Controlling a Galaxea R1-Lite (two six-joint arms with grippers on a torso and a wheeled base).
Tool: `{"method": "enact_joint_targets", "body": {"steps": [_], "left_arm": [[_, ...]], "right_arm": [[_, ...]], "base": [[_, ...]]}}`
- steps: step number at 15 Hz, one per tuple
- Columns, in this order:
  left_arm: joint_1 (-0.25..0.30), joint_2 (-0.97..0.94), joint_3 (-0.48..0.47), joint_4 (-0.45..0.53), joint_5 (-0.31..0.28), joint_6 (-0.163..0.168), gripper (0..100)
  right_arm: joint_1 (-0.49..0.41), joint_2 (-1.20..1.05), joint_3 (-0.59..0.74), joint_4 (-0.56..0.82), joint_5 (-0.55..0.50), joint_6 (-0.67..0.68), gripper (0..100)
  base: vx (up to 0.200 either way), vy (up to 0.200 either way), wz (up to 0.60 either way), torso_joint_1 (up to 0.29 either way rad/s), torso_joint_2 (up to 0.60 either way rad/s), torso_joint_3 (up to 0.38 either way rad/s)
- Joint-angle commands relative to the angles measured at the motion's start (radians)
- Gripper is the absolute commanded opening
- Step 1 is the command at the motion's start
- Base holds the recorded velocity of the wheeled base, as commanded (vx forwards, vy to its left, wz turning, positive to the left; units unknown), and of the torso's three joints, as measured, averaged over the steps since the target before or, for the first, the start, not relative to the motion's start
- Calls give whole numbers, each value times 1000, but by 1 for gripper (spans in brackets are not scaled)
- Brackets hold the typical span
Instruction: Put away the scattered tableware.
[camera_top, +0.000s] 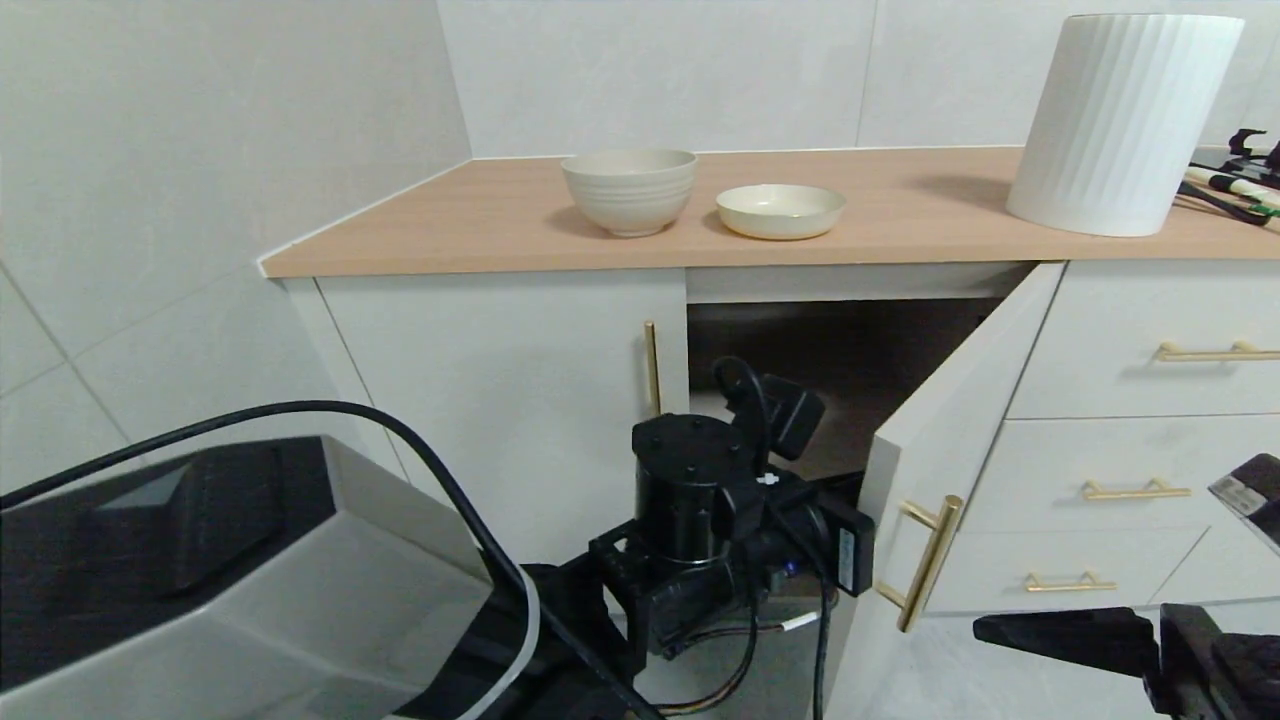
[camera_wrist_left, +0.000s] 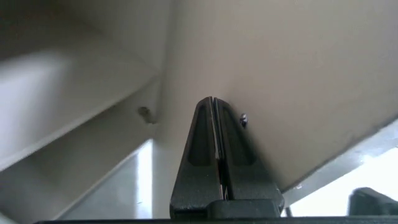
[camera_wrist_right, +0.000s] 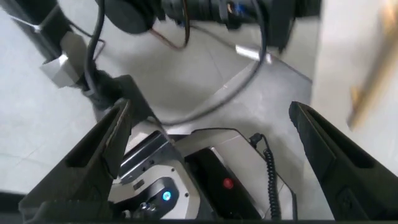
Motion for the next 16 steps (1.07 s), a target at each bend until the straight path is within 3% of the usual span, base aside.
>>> {"method": "enact_joint_targets", "body": {"steps": [1, 3, 5, 8, 12, 15, 16], "left_arm": [[-130, -40, 3, -5, -6, -1, 0], [-195, -49, 20, -15, -9, 0, 0], [-198, -52, 58, -43, -34, 0, 0], [-100, -75, 86, -49, -34, 0, 0], [62, -195, 210, -43, -32, 4, 0], [256, -365, 354, -11, -32, 5, 0], [319, -425, 390, 25, -34, 7, 0]], "right_arm": [[8, -107, 13, 2, 131, 0, 100], [4, -142, 20, 4, 172, 0, 100], [4, -151, 21, 4, 174, -2, 100], [-10, -134, 17, 4, 172, -11, 100], [-99, -53, -19, 4, 133, -12, 100], [-108, 42, -75, 5, -39, -12, 100], [-108, 74, -106, 21, -53, -14, 100]], "base": [[0, 0, 0, 0, 0, 0], [0, 0, 0, 0, 0, 0], [0, 0, 0, 0, 0, 0], [0, 0, 0, 0, 0, 0], [0, 0, 0, 0, 0, 0], [0, 0, 0, 0, 0, 0], [0, 0, 0, 0, 0, 0]]}}
